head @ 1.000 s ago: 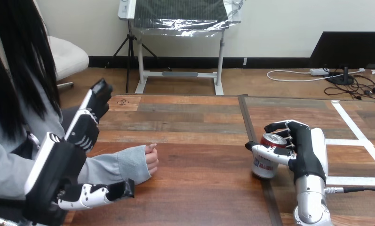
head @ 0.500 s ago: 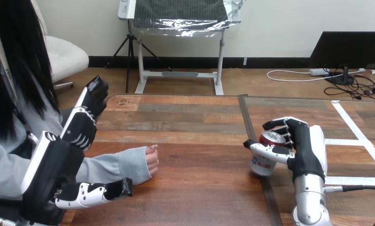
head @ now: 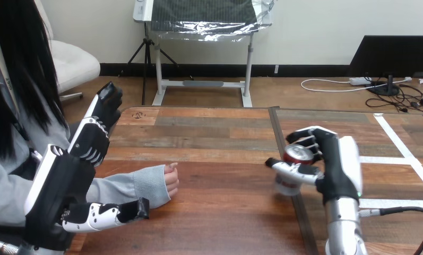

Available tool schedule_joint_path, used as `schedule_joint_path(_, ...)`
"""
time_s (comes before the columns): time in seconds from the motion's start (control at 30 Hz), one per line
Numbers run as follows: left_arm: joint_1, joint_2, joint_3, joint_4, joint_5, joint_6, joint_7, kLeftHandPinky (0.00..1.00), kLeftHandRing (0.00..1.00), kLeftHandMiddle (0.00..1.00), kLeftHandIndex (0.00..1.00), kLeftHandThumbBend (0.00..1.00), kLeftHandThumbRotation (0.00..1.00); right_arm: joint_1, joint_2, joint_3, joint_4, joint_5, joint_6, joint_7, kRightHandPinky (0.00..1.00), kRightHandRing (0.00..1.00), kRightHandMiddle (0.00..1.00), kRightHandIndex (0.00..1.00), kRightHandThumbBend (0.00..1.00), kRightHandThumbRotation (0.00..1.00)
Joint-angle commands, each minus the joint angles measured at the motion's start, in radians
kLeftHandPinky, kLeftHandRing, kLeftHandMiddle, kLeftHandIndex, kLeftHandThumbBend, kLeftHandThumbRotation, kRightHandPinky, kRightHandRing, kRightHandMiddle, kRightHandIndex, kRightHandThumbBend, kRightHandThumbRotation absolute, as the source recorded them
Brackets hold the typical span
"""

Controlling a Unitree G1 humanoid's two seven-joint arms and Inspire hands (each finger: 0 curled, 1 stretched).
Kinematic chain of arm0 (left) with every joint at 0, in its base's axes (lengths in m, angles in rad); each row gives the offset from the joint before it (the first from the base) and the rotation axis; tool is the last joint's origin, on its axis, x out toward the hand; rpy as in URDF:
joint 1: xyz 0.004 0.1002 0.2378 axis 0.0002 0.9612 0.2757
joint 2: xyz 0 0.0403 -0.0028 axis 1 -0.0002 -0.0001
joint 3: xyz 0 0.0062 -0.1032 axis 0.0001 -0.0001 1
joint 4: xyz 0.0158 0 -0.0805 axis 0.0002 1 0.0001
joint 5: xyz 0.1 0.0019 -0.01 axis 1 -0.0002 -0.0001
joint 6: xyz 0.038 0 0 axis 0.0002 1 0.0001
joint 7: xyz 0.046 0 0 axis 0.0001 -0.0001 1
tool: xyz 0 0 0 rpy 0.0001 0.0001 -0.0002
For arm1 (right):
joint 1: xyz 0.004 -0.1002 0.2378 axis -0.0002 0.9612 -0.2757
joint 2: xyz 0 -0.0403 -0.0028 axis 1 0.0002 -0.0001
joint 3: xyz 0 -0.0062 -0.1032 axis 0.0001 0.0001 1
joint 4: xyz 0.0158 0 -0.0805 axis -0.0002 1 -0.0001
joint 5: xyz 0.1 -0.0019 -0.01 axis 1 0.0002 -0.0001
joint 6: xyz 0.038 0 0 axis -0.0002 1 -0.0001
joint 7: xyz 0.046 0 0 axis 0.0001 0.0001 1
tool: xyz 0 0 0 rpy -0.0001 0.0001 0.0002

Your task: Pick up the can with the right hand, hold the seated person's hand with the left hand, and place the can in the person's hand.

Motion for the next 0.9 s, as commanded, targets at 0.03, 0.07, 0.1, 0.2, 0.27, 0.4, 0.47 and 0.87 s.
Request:
schedule_joint_path(0.03,-0.08,-0.002,0.009,0.018,-0.003,-0.034,0.003,1.0,1.0,1.0,0.99,1.0,0.42,-0.021,0.003,0.029,-0.042,-0.023,-0.069,-0.034,0.38,0.42,0.49,0.53,0.81,0.0)
schedule_joint_path(0.07,-0.081,-0.002,0.011,0.018,0.004,-0.033,0.009,1.0,1.0,1.0,0.99,1.0,0.42,-0.021,0.004,0.033,-0.041,-0.028,-0.07,-0.04,0.38,0.42,0.49,0.53,0.81,0.0)
schedule_joint_path(0.1,-0.081,-0.002,0.012,0.019,0.009,-0.033,0.013,1.0,1.0,1.0,0.99,1.0,0.42,-0.02,0.004,0.036,-0.041,-0.032,-0.072,-0.044,0.38,0.42,0.49,0.53,0.81,0.0)
schedule_joint_path(0.2,-0.088,-0.002,0.01,0.031,0.009,-0.047,0.008,1.0,1.0,1.0,0.99,1.0,0.43,-0.017,0.005,0.05,-0.045,-0.049,-0.077,-0.063,0.38,0.42,0.49,0.53,0.8,0.0)
schedule_joint_path(0.27,-0.089,0.0,0.008,0.03,0.01,-0.042,0.009,0.99,1.0,1.0,0.99,1.0,0.43,-0.018,0.005,0.06,-0.046,-0.064,-0.074,-0.083,0.38,0.42,0.49,0.53,0.81,0.0)
schedule_joint_path(0.4,-0.092,-0.001,0.004,0.034,0.006,-0.037,0.006,0.99,1.0,1.0,0.99,1.0,0.44,-0.02,0.004,0.079,-0.048,-0.086,-0.072,-0.114,0.38,0.42,0.5,0.53,0.81,0.0)
schedule_joint_path(0.47,-0.092,-0.004,0.005,0.035,0.009,-0.039,0.01,0.99,1.0,1.0,0.99,1.0,0.44,-0.021,0.001,0.089,-0.049,-0.102,-0.073,-0.133,0.38,0.42,0.5,0.53,0.82,0.0)
schedule_joint_path(0.87,-0.099,-0.005,0.002,0.039,0.011,-0.038,0.013,1.0,1.0,1.0,0.99,1.0,0.44,-0.036,-0.015,0.139,-0.043,-0.168,-0.057,-0.21,0.39,0.43,0.51,0.53,0.83,0.0)
